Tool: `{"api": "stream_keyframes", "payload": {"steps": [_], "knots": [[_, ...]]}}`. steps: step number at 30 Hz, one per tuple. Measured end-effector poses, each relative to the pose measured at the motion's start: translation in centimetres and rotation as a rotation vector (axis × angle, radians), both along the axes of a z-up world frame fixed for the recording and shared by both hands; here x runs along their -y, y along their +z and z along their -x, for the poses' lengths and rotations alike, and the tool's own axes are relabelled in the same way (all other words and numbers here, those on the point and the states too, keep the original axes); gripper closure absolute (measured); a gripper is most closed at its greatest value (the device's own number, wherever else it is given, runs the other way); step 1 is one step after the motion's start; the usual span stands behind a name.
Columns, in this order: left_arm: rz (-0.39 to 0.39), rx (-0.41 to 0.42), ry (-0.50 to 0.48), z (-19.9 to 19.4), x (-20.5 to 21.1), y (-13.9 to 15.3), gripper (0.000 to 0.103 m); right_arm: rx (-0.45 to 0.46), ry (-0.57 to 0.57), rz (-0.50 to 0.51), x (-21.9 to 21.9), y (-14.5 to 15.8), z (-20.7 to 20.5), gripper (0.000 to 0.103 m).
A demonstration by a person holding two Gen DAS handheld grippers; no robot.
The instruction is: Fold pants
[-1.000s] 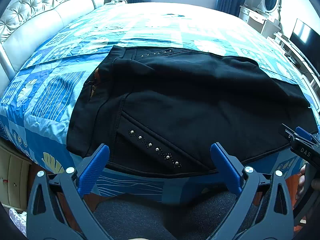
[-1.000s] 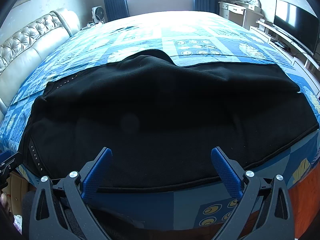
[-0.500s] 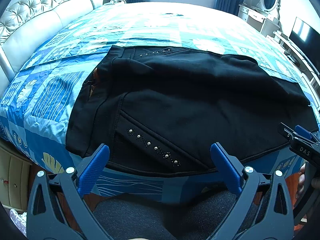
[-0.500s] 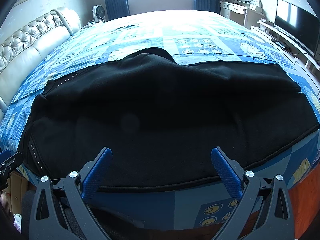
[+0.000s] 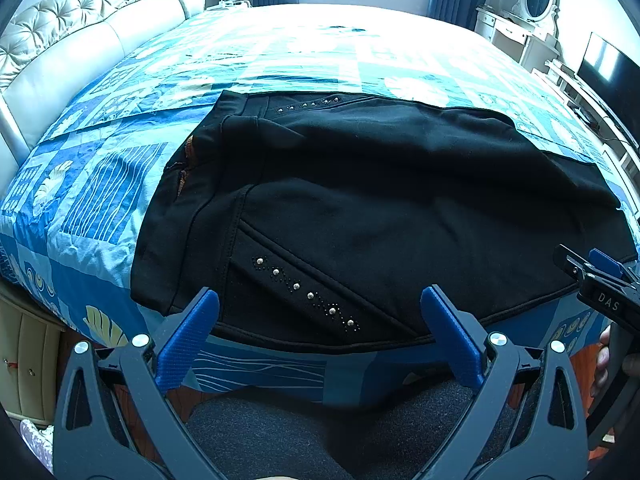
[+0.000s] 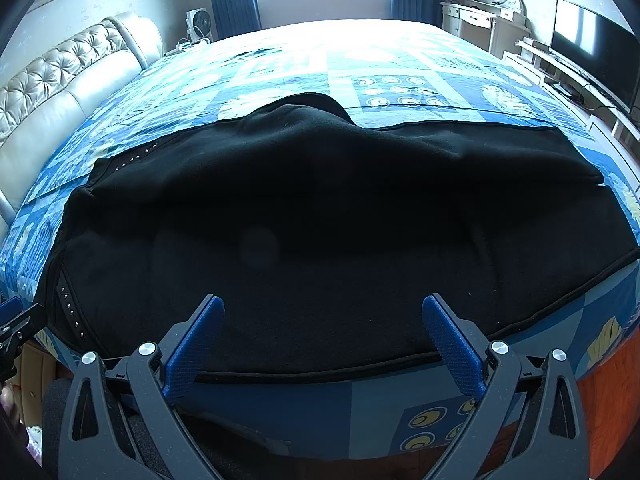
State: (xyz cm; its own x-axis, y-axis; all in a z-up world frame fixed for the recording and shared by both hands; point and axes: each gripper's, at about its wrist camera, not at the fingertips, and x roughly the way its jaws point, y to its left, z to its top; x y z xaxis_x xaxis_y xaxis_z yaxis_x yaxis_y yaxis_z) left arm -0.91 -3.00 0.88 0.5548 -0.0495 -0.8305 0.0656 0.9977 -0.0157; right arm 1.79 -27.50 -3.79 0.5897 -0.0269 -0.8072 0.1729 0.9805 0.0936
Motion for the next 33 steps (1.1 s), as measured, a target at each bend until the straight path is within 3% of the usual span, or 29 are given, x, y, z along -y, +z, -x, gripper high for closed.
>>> {"api": "stream_keyframes", "payload": {"steps": [9, 13, 17, 21, 24, 29, 33], "knots": [[0.017, -0.008, 0.000, -0.3, -0.6, -0.3, 0.002, 0.002, 0.063, -0.048, 0.0, 0.6, -0.5, 0.004], [0.102, -0.104, -0.072, -1.7, -2.6, -0.9, 0.002, 0.026, 0.186, -0.168, 0.8, 2.1, -2.1, 0.004], [0.113, -0.078, -0.072, -3.6, -6.3, -0.1, 0.002, 0.072, 0.335, -0.201, 1.5, 4.2, -5.7, 0.004], [0.079, -0.020, -0.092, -8.6, -10.4, 0.9, 0.002, 0.072, 0.451, -0.236, 2.2, 5.5, -10.7, 0.004], [0.103, -0.042, -0.109, -14.2, -12.8, 0.5, 0.002, 0.034, 0.506, -0.261, 2.5, 5.3, -15.7, 0.004], [0.107, -0.080, -0.130, -22.5, -14.5, -1.4, 0.002, -0.090, 0.529, -0.322, 3.5, 2.3, -23.5, 0.004], [0.107, -0.122, -0.177, -27.4, -14.3, -3.6, 0.003, -0.162, 0.568, -0.321, 3.4, -0.1, -27.0, 0.004]]}}
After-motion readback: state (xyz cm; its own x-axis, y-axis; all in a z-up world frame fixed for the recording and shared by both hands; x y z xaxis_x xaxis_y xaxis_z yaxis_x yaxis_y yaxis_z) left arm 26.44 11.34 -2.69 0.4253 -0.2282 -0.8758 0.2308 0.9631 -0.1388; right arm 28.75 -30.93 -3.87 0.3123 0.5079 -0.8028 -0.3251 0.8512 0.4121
